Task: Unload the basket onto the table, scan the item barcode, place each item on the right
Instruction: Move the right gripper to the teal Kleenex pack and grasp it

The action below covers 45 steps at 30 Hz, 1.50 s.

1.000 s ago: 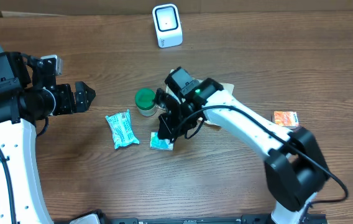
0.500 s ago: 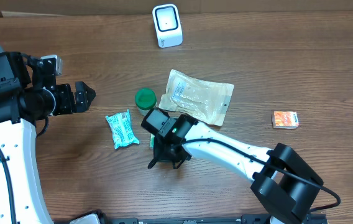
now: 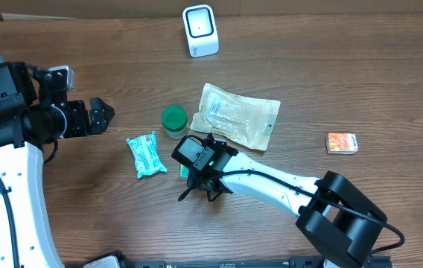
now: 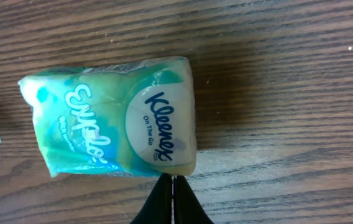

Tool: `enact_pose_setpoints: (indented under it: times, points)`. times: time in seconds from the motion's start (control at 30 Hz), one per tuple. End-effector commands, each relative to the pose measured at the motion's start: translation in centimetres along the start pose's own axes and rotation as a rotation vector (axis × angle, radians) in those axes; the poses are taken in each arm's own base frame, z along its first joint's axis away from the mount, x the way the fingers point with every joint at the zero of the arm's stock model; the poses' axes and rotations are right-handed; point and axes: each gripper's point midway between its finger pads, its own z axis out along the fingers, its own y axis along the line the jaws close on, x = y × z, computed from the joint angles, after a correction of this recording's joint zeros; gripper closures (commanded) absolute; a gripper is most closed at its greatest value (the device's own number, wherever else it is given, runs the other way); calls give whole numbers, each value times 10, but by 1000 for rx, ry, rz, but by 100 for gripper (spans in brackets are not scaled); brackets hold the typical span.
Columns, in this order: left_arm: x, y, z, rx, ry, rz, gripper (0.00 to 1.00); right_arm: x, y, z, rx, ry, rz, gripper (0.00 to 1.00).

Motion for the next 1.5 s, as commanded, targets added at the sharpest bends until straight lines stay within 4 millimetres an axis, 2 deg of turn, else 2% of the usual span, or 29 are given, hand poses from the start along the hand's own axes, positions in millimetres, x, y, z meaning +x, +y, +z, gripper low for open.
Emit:
enact_pose_setpoints:
  times: [0.0, 0.1, 0.27, 0.4, 0.53, 0.57, 0.63, 0.73, 0.83, 0.9, 1.1, 1.23, 1.37, 1.47]
  points:
    - [-2, -1, -1, 2, -4, 20, 0, -7, -1, -2, 4, -44, 11, 96]
    - [-2, -1, -1, 1, -4, 19, 0, -18, -2, -3, 17, -109, 12, 96]
    - [-2, -1, -1, 2, -4, 20, 0, -61, -4, -12, 46, -329, 13, 96]
    - [-2, -1, -1, 2, -4, 19, 0, -99, 17, -26, 20, -503, -177, 96]
    - [-2, -1, -1, 2, -4, 20, 0, -112, 28, -32, -11, -541, -253, 96]
    - [-2, -1, -1, 2, -4, 19, 0, -110, 30, -32, -27, -523, -257, 96]
    - [-2, -1, -1, 2, -4, 19, 0, -94, 47, -35, -123, -424, -317, 96]
    - [-2, -1, -1, 2, -4, 20, 0, -58, 86, -42, -359, -247, -416, 95]
    - [-2, -1, -1, 2, -4, 19, 0, -34, 106, -44, -475, -155, -450, 96]
    - [-2, -1, -1, 2, -4, 19, 0, -34, 105, -37, -447, -163, -415, 96]
    - [-2, -1, -1, 2, -4, 20, 0, -44, 88, -7, -334, -182, -161, 96]
    - [-2, -1, -1, 2, -4, 20, 0, -44, 87, 7, -323, -176, -149, 96]
    - [-2, -1, -1, 2, -4, 19, 0, -42, 86, 9, -317, -166, -151, 96]
    - [-2, -1, -1, 2, -4, 19, 0, -33, 84, 11, -314, -119, -170, 96]
